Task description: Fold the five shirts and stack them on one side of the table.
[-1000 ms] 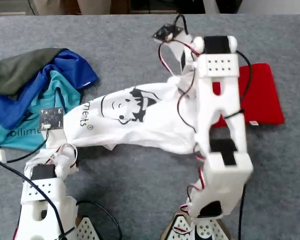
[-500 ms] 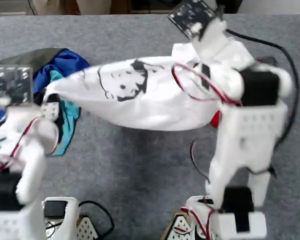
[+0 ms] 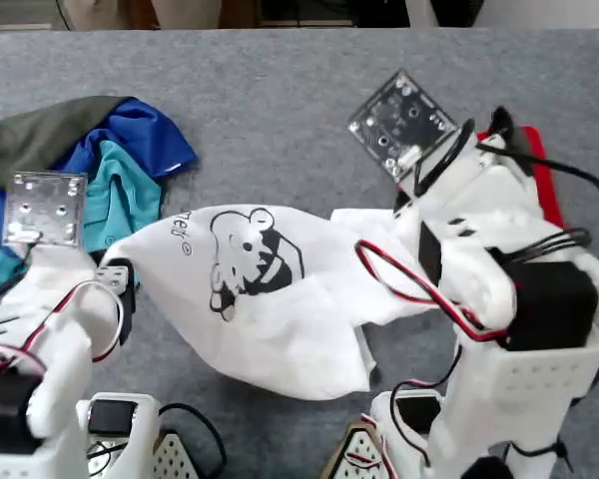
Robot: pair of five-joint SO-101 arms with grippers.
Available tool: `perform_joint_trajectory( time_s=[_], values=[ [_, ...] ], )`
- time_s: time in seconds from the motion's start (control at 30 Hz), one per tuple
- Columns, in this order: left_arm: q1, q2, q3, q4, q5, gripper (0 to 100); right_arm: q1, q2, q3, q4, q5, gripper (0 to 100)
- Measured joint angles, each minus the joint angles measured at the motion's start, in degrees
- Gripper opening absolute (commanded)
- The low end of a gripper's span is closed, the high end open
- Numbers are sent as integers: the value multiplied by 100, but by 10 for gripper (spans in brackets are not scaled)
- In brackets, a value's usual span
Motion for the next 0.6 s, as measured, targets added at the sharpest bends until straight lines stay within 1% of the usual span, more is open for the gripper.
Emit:
perform_joint_trajectory(
  time_s=[0.13, 0.2, 0.3, 0.4, 0.5, 0.6],
  values=[
    [0, 0, 413, 0, 0, 19, -18, -88, 818, -114, -44, 230],
    [0, 0, 695, 0, 0, 19, -105, -79, 1310, -211, -316, 195],
    [0, 0, 1266, -185, 0, 19, -563, 44, 2189, -352, -422, 231],
    [0, 35, 1749, -457, 0, 19, -1310, 281, 3007, -651, -492, 267],
    [0, 70, 1925, -607, 0, 19, -1952, 633, 3516, -1081, -492, 260],
    [0, 53, 1996, -659, 0, 19, -2119, 1143, 3640, -1486, -510, 243]
  ],
)
